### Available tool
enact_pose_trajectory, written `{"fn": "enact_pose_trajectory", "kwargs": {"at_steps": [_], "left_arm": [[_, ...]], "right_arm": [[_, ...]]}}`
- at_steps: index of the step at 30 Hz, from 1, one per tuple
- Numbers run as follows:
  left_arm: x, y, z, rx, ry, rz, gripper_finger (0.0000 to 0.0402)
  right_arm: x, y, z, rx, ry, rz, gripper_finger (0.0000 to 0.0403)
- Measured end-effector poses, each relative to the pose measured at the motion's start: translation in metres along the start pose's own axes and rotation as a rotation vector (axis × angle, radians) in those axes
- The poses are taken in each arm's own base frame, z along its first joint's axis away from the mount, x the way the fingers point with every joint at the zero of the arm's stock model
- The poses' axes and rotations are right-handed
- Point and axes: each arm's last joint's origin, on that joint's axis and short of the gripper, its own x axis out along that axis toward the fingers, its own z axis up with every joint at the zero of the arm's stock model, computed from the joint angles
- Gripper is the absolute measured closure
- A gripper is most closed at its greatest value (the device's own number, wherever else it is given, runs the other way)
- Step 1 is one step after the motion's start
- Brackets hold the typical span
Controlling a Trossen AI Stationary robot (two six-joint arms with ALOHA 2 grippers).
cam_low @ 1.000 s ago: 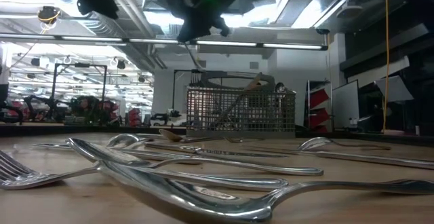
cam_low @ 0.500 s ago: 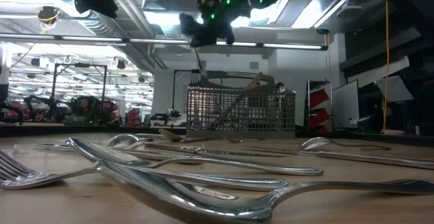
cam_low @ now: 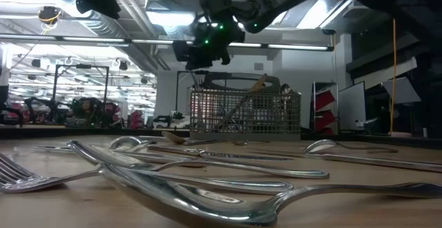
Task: Sort silverware
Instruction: Put the silver center fork into the dishwasher utensil holder, then put the silver knife into the dishwasher utensil holder
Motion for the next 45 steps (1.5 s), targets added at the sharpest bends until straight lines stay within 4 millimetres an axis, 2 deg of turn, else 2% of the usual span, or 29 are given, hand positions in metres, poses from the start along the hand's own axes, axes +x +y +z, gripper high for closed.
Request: {"fn": "enact_pose_trajectory", "kwargs": {"at_steps": [10, 18, 22, 26, 32, 37, 41, 45], "left_arm": [[0.000, 0.000, -0.001, 0.011, 0.010, 0.001, 0.0286], [0.000, 0.000, -0.001, 0.011, 0.009, 0.001, 0.0286], [0.000, 0.000, -0.001, 0.011, 0.009, 0.001, 0.0286], [0.000, 0.000, -0.001, 0.011, 0.008, 0.001, 0.0286], [0.003, 0.000, 0.002, 0.067, 0.008, 0.001, 0.0286], [0.014, -0.001, 0.009, 0.092, -0.002, 0.000, 0.0286], [0.032, -0.003, 0.023, 0.136, -0.033, -0.009, 0.0286], [0.061, -0.006, 0.036, 0.227, -0.023, -0.045, 0.0286]], "right_arm": [[0.000, 0.000, -0.008, -0.047, 0.079, -0.002, 0.0367], [-0.001, 0.000, -0.013, -0.066, 0.122, 0.006, 0.0324], [-0.001, 0.000, -0.012, -0.064, 0.117, 0.008, 0.0301], [-0.005, -0.001, -0.007, -0.063, 0.114, 0.009, 0.0295], [-0.030, -0.005, 0.010, -0.092, 0.162, 0.028, 0.0297], [-0.061, -0.009, 0.023, -0.136, 0.245, 0.062, 0.0297], [-0.092, -0.010, 0.036, -0.161, 0.297, 0.117, 0.0297], [-0.128, -0.010, 0.049, -0.119, 0.340, 0.171, 0.0297]]}}
